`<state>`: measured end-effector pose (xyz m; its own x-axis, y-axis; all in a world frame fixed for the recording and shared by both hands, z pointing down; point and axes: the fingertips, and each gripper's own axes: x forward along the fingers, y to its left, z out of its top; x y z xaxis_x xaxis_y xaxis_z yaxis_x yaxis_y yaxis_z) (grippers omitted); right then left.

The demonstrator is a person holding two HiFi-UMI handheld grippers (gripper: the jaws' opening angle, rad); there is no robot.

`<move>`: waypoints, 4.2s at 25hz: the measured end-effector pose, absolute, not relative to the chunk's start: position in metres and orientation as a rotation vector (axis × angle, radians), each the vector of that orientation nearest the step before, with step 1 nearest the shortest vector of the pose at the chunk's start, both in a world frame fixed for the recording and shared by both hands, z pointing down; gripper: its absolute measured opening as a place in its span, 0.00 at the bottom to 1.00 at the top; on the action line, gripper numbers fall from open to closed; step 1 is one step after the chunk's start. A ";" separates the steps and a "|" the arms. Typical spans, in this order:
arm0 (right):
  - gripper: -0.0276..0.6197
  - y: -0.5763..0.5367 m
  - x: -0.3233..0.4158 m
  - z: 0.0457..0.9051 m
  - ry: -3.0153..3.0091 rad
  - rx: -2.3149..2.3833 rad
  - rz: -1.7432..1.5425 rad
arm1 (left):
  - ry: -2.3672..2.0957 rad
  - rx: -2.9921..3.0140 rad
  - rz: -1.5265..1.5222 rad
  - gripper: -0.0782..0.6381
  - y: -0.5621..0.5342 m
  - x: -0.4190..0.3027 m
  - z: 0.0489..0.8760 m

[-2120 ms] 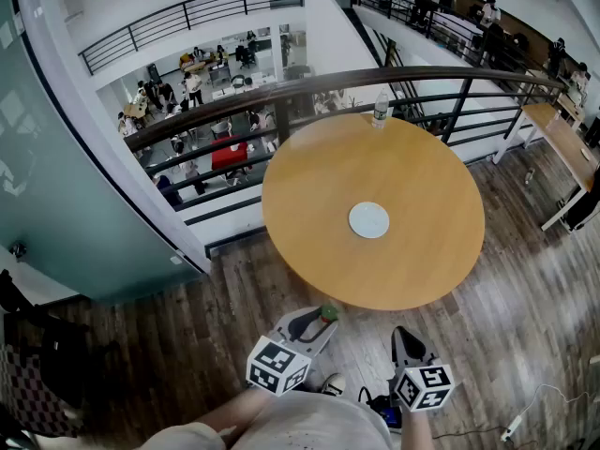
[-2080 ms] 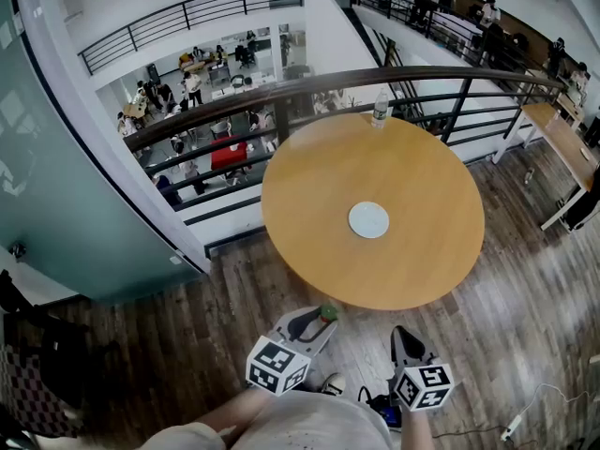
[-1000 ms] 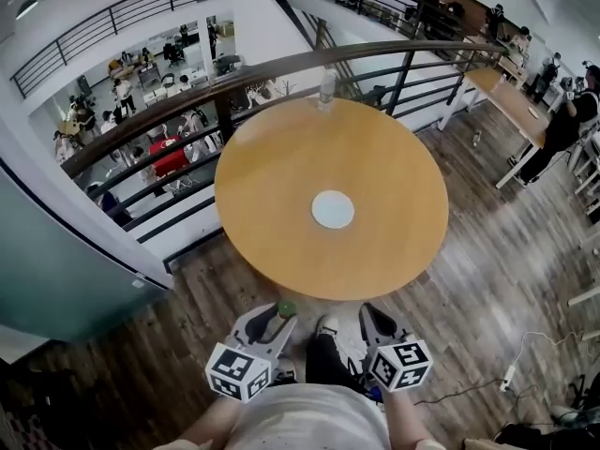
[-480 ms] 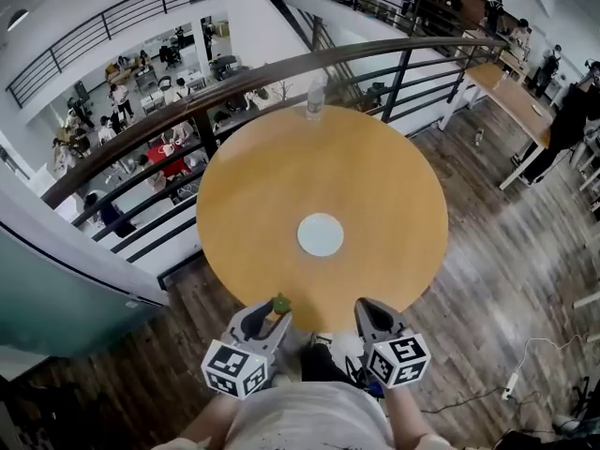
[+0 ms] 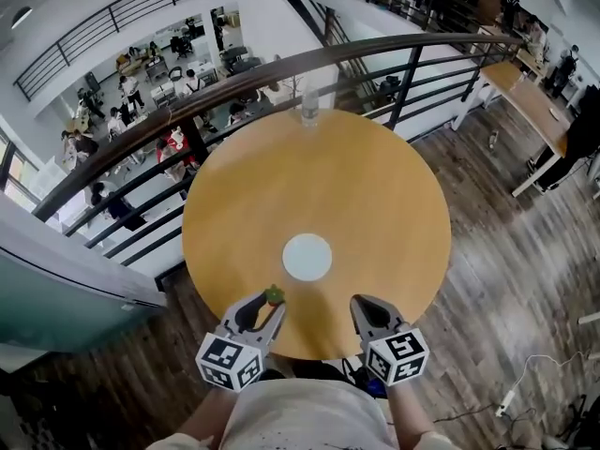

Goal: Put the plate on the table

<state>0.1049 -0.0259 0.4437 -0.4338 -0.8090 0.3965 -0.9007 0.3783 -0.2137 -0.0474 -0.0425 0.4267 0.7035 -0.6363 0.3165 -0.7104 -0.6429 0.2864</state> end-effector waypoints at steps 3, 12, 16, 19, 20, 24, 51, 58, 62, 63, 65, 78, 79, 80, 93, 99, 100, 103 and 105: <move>0.07 -0.039 0.117 0.446 -2.421 1.510 0.611 | -1.072 2.507 0.275 0.33 -0.053 -0.041 0.428; 0.07 -0.059 0.125 0.463 -2.384 1.566 0.663 | -1.015 2.499 0.350 0.33 -0.077 -0.035 0.452; 0.07 -0.065 0.127 0.468 -2.349 1.611 0.694 | -0.961 2.509 0.403 0.33 -0.089 -0.034 0.461; 0.07 -0.070 0.124 0.472 -2.332 1.632 0.705 | -0.931 2.529 0.449 0.33 -0.098 -0.034 0.468; 0.07 -0.073 0.122 0.473 -2.328 1.637 0.708 | -0.921 2.533 0.461 0.33 -0.101 -0.034 0.471; 0.07 -0.083 0.119 0.483 -2.304 1.651 0.708 | -0.891 2.554 0.517 0.33 -0.115 -0.033 0.487; 0.07 -0.124 0.131 0.577 -2.189 1.703 0.877 | -0.626 2.684 0.943 0.33 -0.196 0.033 0.631; 0.07 -0.125 0.138 0.587 -2.172 1.711 0.911 | -0.583 2.677 1.045 0.33 -0.202 0.045 0.660; 0.07 -0.127 0.140 0.591 -2.166 1.714 0.925 | -0.544 2.689 1.108 0.33 -0.203 0.051 0.673; 0.07 -0.127 0.140 0.593 -2.164 1.716 0.930 | -0.536 2.691 1.127 0.33 -0.203 0.052 0.677; 0.07 -0.128 0.142 0.595 -2.160 1.719 0.938 | -0.524 2.696 1.165 0.33 -0.205 0.055 0.685; 0.07 -0.125 0.148 0.610 -2.132 1.716 0.975 | -0.503 2.713 1.282 0.33 -0.213 0.060 0.714; 0.07 -0.125 0.149 0.611 -2.131 1.715 0.976 | -0.501 2.711 1.286 0.33 -0.213 0.062 0.715; 0.07 -0.125 0.150 0.611 -2.131 1.715 0.979 | -0.499 2.709 1.289 0.33 -0.213 0.063 0.716; 0.07 -0.126 0.149 0.616 -2.130 1.715 0.995 | -0.493 2.720 1.310 0.34 -0.214 0.064 0.721; 0.07 -0.128 0.152 0.614 -2.132 1.721 0.996 | -0.474 2.706 1.309 0.40 -0.213 0.065 0.721; 0.07 -0.127 0.153 0.613 -2.133 1.721 0.995 | -0.475 2.704 1.310 0.40 -0.213 0.066 0.720; 0.07 -0.125 0.153 0.611 -2.139 1.722 0.989 | -0.488 2.705 1.309 0.42 -0.212 0.064 0.718; 0.07 -0.124 0.150 0.609 -2.146 1.723 0.979 | -0.501 2.708 1.298 0.42 -0.212 0.060 0.714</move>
<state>0.1497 -0.1237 0.6094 -0.2886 -0.7830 0.5511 -0.9294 0.0909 -0.3577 0.0605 -0.2120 0.7138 0.5832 -0.2508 0.7726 -0.3330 -0.9414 -0.0543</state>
